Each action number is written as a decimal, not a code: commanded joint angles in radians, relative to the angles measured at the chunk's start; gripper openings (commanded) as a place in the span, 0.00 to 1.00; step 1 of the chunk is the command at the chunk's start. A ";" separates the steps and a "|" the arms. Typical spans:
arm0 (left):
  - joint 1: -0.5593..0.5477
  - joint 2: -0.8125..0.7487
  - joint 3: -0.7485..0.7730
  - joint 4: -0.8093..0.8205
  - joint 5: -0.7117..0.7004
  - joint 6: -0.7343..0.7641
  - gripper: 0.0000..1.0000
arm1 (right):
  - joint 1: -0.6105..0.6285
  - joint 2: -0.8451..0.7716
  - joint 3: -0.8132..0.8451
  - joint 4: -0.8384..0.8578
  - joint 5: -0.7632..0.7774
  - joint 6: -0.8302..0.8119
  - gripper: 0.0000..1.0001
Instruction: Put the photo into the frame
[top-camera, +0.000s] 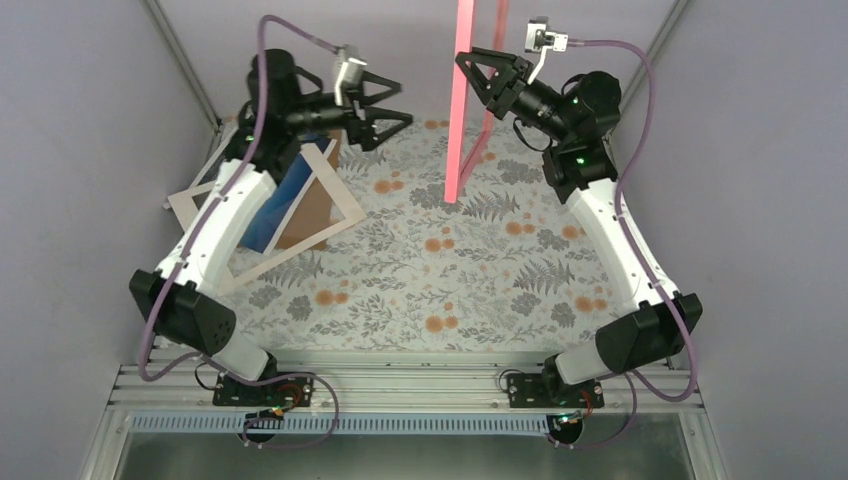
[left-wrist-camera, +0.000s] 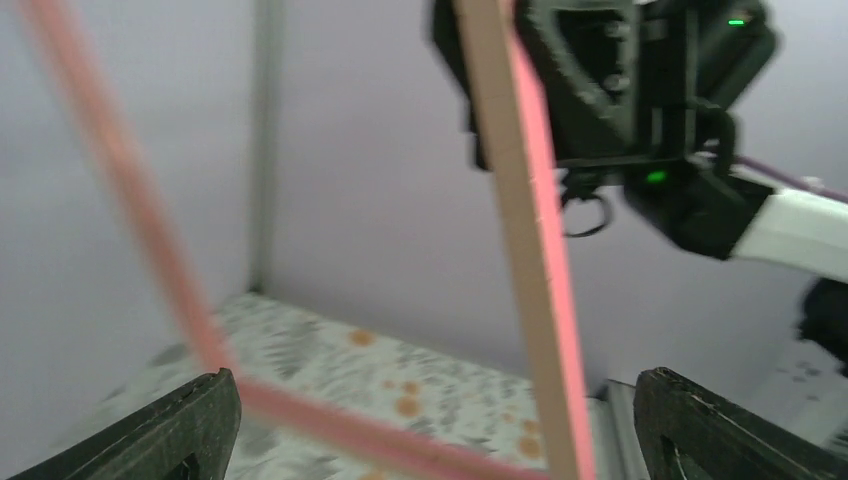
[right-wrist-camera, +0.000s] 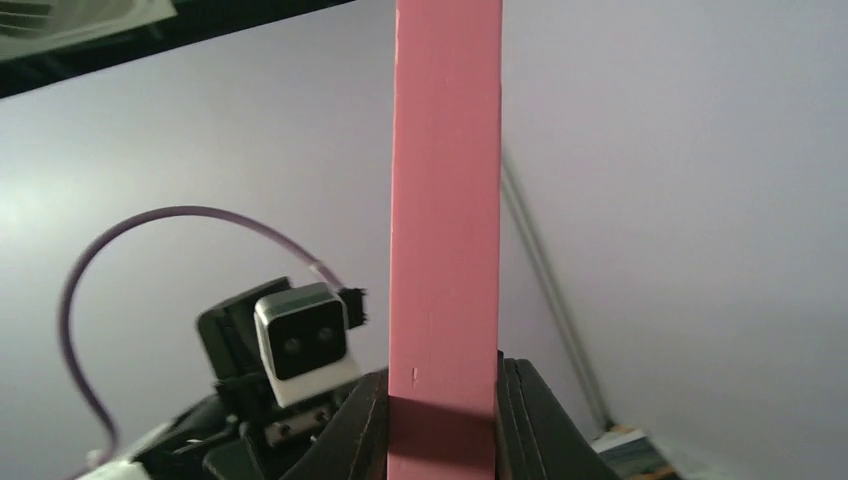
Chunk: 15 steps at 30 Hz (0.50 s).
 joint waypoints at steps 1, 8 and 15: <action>-0.119 0.057 0.068 0.161 0.119 -0.120 0.97 | -0.005 -0.030 -0.020 0.292 -0.110 0.152 0.03; -0.216 0.118 0.086 0.311 0.148 -0.261 0.89 | -0.007 -0.032 -0.071 0.413 -0.130 0.271 0.03; -0.270 0.157 0.060 0.489 0.171 -0.450 0.70 | -0.017 -0.031 -0.097 0.484 -0.126 0.330 0.03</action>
